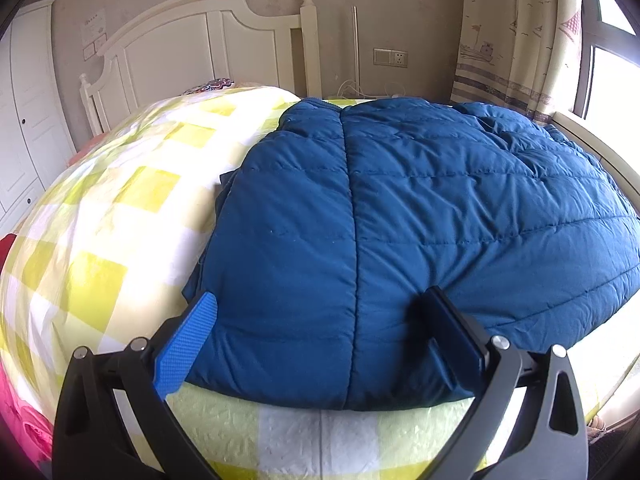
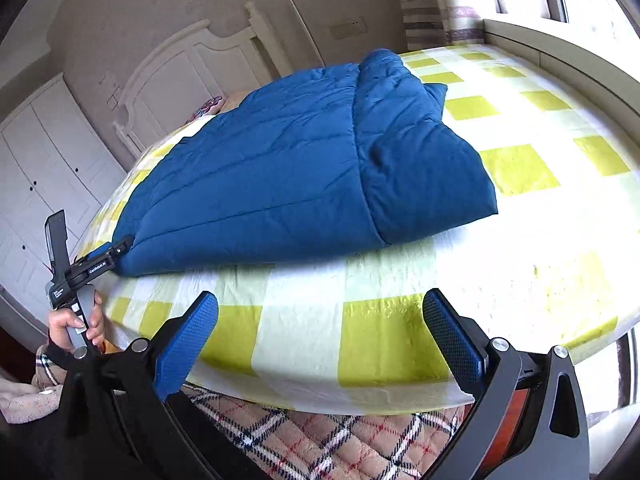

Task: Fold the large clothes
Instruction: 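Tuck the jacket edge under with the right gripper, then grasp the blue jacket edge with the right gripper and lift it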

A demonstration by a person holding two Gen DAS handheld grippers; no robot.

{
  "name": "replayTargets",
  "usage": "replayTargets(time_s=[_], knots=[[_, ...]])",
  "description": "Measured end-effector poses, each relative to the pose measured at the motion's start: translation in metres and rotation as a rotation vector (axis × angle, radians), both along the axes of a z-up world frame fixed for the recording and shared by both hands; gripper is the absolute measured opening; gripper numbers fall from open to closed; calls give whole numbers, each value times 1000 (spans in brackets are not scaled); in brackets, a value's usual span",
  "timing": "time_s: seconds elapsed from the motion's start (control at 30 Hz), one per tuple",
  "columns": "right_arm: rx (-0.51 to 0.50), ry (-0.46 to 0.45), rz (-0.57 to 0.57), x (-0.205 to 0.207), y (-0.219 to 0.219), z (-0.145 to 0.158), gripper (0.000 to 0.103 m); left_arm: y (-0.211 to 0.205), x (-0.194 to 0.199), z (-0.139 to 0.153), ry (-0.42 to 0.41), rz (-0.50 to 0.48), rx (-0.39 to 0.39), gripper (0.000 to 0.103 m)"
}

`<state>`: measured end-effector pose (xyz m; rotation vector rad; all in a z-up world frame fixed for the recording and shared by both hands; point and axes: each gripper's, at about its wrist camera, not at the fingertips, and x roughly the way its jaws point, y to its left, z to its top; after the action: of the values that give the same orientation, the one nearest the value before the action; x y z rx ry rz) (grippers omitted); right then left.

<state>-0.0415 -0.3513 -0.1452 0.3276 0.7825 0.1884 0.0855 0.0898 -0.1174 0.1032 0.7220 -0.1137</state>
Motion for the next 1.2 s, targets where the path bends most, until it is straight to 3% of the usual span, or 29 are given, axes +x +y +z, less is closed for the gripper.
replayTargets(time_s=[0.23, 0.43, 0.47, 0.53, 0.63, 0.7, 0.87, 0.93, 1.07, 1.1, 1.13, 1.17, 1.2], knots=[[164, -30, -43, 42, -12, -2, 99, 0, 0, -2, -1, 4, -7, 101], [262, -60, -241, 98, -16, 1, 98, -2, -4, -4, -2, -11, -11, 101], [265, -69, -258, 103, -15, 1, 92, -2, -5, -4, -2, -16, -9, 101], [343, -105, -292, 98, -23, -3, 61, -1, -6, -4, 3, -22, -11, 101], [475, -149, -299, 81, -43, -10, 37, -4, -6, 3, 27, -13, -1, 101], [516, -170, -296, 72, -49, -8, 33, -13, -8, 17, 26, -18, 10, 100], [481, -257, -253, 57, -43, 14, 32, -65, -1, 74, -92, -144, -1, 101], [472, -288, -235, 54, -40, 24, 32, -91, 18, 85, -98, -178, 9, 101], [454, -298, -220, 55, -41, 30, 32, -137, 66, 64, -26, -164, 66, 100], [445, -297, -219, 55, -42, 30, 32, -151, 77, 47, 28, -190, 77, 100], [435, -296, -218, 56, -41, 31, 32, -166, 81, 28, 64, -212, 140, 101], [427, -296, -213, 57, -40, 32, 32, -173, 75, 20, 4, -213, 197, 101], [414, -298, -206, 58, -38, 35, 32, -172, 73, 19, -7, -208, 202, 101]])
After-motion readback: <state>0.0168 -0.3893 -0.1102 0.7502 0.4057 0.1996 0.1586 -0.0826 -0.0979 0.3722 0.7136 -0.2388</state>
